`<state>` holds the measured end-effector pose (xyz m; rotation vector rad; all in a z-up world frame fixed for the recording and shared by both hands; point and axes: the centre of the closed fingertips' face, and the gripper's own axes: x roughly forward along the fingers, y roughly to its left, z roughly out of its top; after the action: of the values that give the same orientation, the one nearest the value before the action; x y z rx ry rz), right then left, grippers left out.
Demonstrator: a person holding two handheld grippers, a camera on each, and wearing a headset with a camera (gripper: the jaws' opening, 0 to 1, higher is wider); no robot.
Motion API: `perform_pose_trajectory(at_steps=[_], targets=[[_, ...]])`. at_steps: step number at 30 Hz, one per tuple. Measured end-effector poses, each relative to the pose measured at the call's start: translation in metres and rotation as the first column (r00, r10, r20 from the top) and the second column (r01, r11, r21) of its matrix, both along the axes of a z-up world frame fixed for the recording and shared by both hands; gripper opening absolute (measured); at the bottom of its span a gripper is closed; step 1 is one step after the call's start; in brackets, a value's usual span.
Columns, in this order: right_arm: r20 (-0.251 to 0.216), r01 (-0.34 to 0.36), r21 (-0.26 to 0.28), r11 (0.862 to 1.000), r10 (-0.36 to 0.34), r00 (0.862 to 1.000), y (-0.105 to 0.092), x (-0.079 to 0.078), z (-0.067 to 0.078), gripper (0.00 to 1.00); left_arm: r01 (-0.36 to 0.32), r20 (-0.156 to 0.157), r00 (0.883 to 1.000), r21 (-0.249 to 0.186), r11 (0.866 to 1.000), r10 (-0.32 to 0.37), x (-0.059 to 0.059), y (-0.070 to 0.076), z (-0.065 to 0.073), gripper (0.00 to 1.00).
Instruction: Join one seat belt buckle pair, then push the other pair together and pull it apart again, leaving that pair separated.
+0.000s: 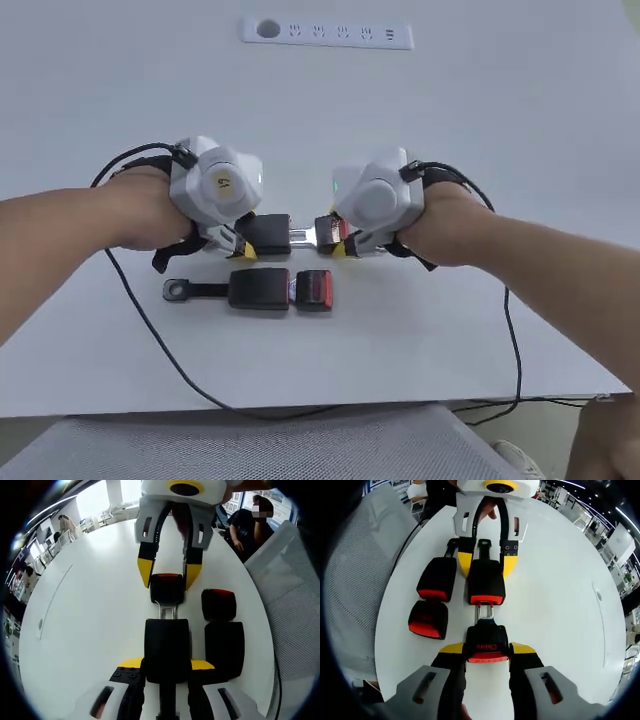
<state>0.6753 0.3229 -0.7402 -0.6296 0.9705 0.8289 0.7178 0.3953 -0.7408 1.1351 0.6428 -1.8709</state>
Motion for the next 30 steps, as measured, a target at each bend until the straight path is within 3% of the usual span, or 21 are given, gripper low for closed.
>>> perform_pose_trajectory(at_steps=[10, 18, 30], targets=[[-0.014, 0.047, 0.035, 0.998, -0.046, 0.999, 0.0066, 0.0040, -0.0006, 0.30, 0.005, -0.003, 1.000, -0.005, 1.000, -0.005, -0.0010, 0.0006, 0.0007, 0.33], [-0.019, 0.031, 0.018, 0.999, -0.031, 0.999, 0.0092, 0.0042, 0.0002, 0.29, 0.037, 0.002, 0.999, 0.011, 0.999, -0.037, -0.0019, -0.0011, 0.0003, 0.32], [-0.026, 0.038, 0.016, 0.999, -0.038, 0.999, 0.0106, 0.0047, -0.0003, 0.28, 0.033, -0.003, 0.999, 0.003, 0.999, -0.033, -0.0014, -0.0020, -0.0005, 0.32]])
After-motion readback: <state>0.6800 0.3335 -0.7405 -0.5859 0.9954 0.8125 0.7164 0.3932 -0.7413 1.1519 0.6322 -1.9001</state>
